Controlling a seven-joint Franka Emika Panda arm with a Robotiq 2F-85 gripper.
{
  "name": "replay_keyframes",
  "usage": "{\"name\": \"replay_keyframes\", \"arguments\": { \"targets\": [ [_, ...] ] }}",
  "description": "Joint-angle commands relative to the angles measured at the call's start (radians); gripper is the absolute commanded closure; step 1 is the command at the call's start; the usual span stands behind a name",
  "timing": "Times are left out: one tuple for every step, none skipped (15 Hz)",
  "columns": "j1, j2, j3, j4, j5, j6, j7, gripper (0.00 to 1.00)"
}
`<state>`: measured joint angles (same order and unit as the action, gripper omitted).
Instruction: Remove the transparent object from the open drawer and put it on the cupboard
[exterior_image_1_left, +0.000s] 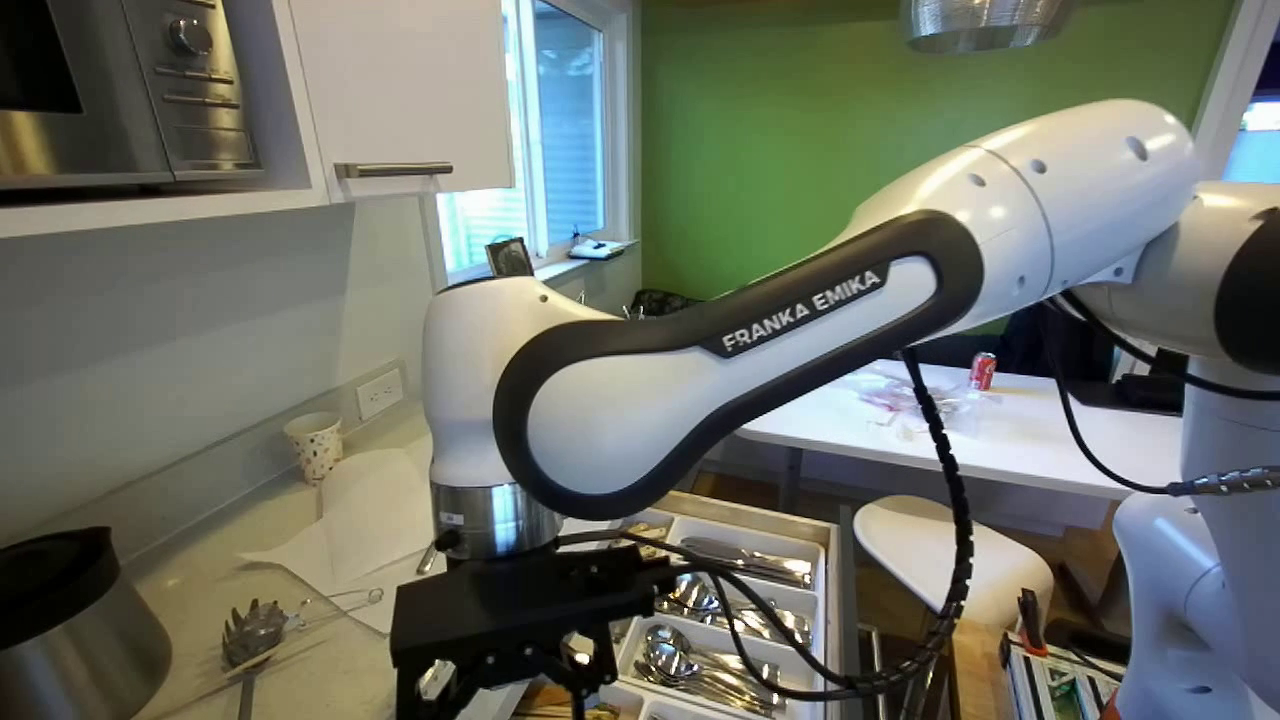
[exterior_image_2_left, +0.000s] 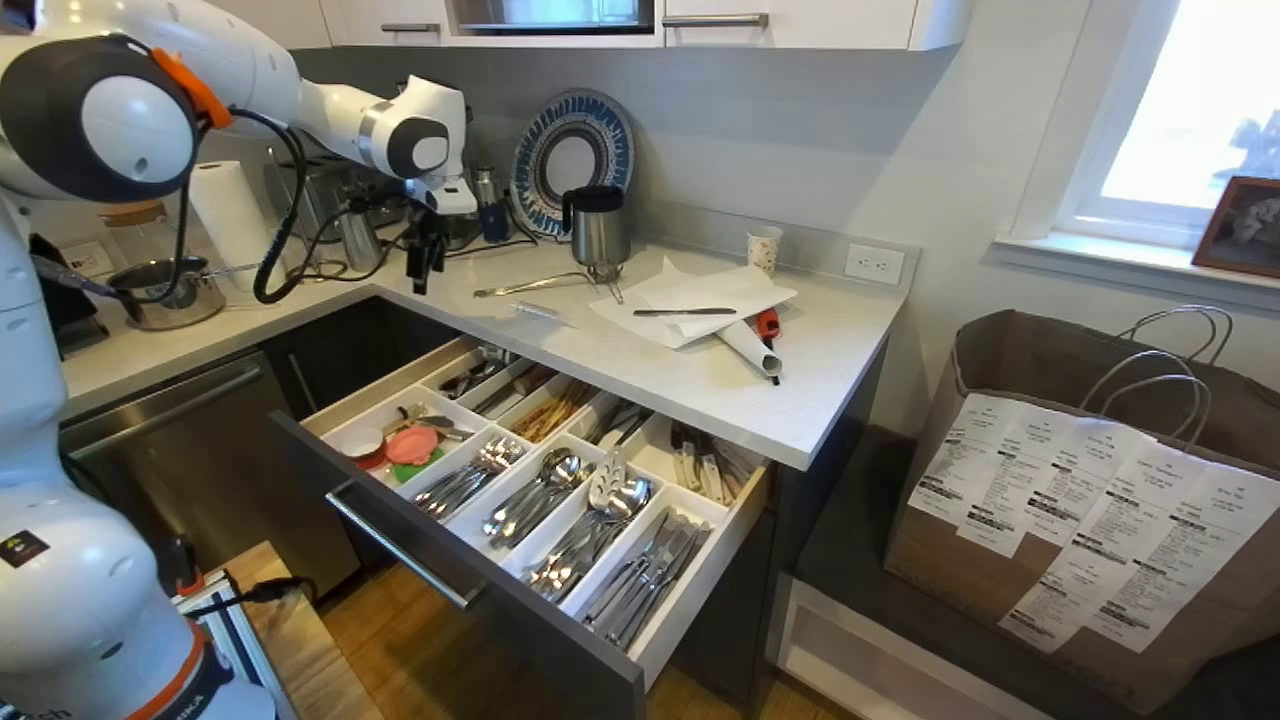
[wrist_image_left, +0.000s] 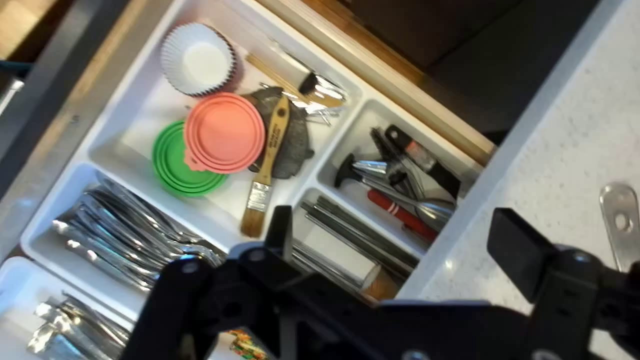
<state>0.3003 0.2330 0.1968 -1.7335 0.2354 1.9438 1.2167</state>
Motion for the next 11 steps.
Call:
{"name": "replay_keyframes", "arguments": {
  "targets": [
    [0.008,-0.084,0.027,-0.037,-0.038,-0.153,-0.104,0.0],
    [0.008,-0.1,0.033,-0.039,-0.049,-0.193,-0.137,0.0],
    [0.009,-0.117,0.037,-0.043,-0.064,-0.233,-0.173,0.0],
    [0.007,-0.132,0.04,-0.047,-0.076,-0.269,-0.214,0.0],
    [0.006,-0.146,0.042,-0.051,-0.094,-0.301,-0.257,0.0],
    [0.002,-0.159,0.041,-0.058,-0.116,-0.326,-0.304,0.0],
    [0.008,-0.109,0.041,-0.004,-0.079,-0.297,-0.226,0.0],
    [0.007,-0.115,0.041,-0.003,-0.082,-0.305,-0.236,0.0],
    [0.007,-0.117,0.041,-0.002,-0.082,-0.303,-0.236,0.0],
    [0.007,-0.115,0.041,-0.001,-0.082,-0.303,-0.236,0.0],
    [0.007,-0.113,0.041,-0.001,-0.082,-0.302,-0.236,0.0]
  ]
}}
